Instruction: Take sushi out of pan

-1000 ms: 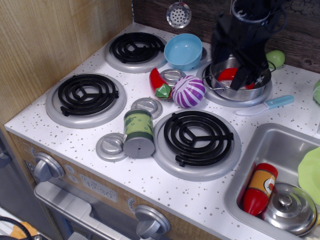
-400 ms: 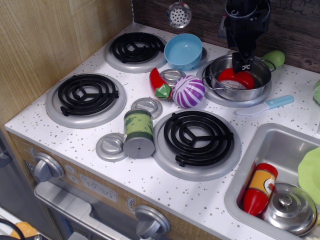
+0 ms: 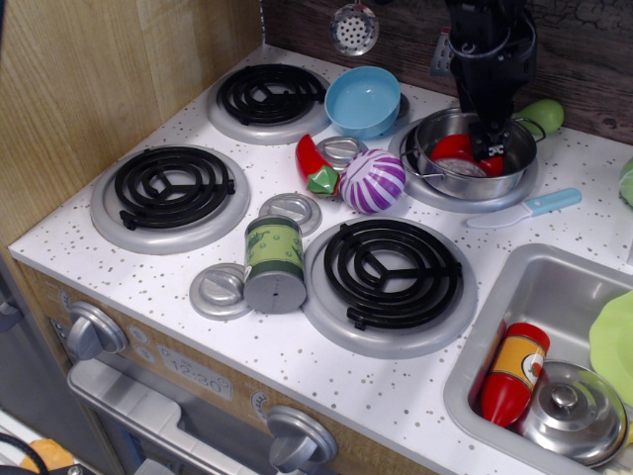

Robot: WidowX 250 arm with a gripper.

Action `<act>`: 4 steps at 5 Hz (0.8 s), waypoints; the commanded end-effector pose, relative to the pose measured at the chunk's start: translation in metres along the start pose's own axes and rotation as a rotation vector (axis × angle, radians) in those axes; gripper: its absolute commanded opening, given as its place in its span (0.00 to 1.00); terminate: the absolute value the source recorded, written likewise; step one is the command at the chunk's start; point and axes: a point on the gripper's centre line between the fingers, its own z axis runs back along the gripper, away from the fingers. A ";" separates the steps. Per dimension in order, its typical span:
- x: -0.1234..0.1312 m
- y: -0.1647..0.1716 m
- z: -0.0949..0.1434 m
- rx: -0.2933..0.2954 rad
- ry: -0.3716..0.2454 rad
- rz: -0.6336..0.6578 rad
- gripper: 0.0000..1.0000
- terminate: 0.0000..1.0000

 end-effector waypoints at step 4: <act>-0.006 0.004 -0.011 0.006 -0.070 -0.027 1.00 0.00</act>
